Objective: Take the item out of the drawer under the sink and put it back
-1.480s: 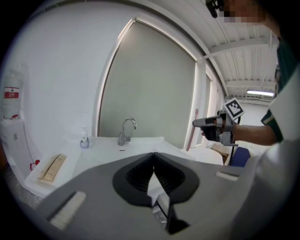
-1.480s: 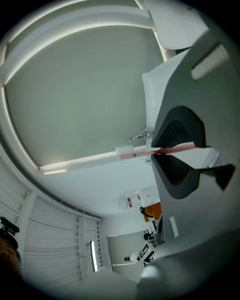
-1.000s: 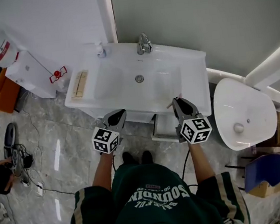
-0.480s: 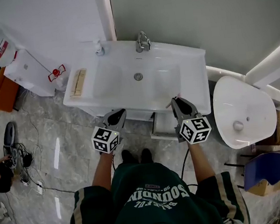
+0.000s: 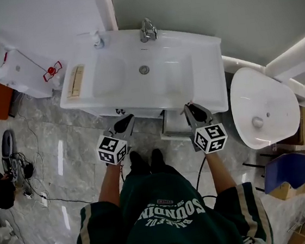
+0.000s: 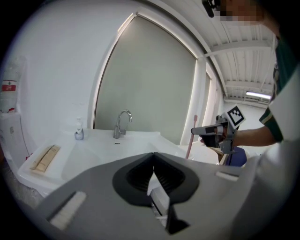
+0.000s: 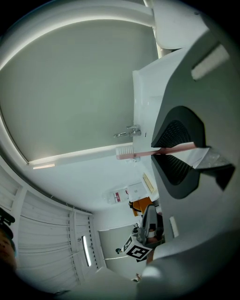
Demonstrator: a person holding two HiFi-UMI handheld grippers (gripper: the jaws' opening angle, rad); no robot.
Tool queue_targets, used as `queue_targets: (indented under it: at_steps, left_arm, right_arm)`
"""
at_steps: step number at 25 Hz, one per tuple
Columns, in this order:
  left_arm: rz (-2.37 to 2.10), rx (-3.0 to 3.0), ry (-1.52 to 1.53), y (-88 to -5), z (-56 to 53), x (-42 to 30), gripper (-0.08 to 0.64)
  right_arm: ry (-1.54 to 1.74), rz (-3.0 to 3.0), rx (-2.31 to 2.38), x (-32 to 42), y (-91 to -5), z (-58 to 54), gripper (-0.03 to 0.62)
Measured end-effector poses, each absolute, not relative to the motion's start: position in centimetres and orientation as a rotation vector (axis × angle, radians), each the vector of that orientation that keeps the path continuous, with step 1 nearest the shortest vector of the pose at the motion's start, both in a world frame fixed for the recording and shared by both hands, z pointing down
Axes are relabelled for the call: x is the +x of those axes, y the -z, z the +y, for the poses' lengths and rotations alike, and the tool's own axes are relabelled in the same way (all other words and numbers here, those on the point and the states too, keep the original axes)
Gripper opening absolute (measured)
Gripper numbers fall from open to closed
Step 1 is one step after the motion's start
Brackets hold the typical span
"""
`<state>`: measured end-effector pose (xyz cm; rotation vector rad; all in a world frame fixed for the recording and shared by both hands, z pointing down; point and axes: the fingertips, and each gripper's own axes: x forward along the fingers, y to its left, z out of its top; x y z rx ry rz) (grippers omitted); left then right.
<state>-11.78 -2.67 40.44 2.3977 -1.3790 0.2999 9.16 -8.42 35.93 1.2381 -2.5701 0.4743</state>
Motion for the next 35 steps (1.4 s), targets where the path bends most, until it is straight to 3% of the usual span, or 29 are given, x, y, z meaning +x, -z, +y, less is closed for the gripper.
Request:
queue_targets:
  at_steps: [19, 35]
  left_arm:
    - [-1.271, 2.306, -0.388, -48.5, -0.3, -9.4, 0.051]
    - [-1.291, 2.186, -0.412, -54.4, 0.8, -11.5, 0.051]
  right_arm:
    - [-0.423, -2.322, 1.09, 11.7, -54.7, -5.6, 0.049]
    - [-0.493, -2.017, 0.856, 11.7, -73.6, -6.9, 0.049]
